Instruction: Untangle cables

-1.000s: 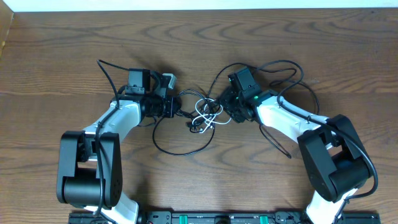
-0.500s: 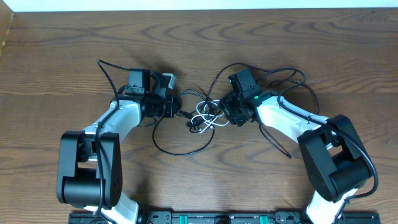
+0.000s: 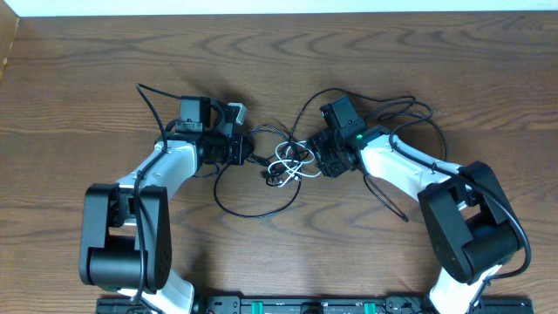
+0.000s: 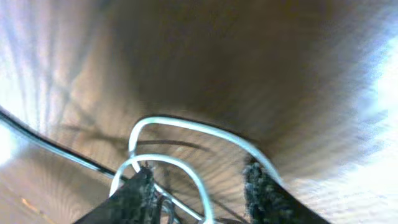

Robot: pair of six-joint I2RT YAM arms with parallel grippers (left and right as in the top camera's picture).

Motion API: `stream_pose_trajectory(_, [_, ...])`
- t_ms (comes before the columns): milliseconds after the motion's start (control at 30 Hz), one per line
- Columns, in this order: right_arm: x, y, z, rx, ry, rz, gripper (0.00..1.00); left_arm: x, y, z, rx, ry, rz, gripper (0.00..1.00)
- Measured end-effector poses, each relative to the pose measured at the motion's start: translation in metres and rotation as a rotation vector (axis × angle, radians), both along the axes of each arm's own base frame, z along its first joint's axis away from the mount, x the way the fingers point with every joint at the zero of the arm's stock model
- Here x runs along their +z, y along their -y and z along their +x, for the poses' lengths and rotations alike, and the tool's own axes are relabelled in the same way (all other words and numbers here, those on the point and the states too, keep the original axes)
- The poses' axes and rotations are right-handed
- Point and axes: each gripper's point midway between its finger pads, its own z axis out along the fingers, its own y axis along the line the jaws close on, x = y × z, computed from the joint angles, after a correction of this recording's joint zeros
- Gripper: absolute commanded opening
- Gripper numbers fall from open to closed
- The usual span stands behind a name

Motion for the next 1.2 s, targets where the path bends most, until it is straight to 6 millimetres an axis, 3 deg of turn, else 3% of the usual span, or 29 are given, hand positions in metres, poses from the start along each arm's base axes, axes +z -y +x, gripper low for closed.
stream_pose_trajectory(233, [-0.005,0.005,-0.013,-0.05,-0.07,-0.028,0.27,0.0,0.0,0.0,0.0,0.0,0.0,0.08])
stream_pose_trajectory(567, [-0.001,-0.001,-0.007,-0.071,-0.048,0.005,0.31,0.0,0.0,0.0,0.0,0.0,0.0,0.08])
stream_pose_trajectory(667, [0.001,-0.007,-0.007,-0.063,-0.039,0.017,0.2,0.0,0.0,0.0,0.0,-0.001,0.0,0.08])
stream_pose_trajectory(733, [0.001,-0.011,-0.009,-0.053,-0.04,0.019,0.01,0.0,0.0,0.0,0.0,0.0,0.0,0.08])
stream_pose_trajectory(967, [0.004,-0.017,-0.007,0.033,0.015,0.016,0.01,0.0,0.0,0.0,0.0,0.0,0.0,0.08])
stream_pose_trajectory(1200, [0.026,-0.023,0.011,0.315,0.235,0.017,0.01,0.0,0.0,0.0,0.0,0.0,0.0,0.08])
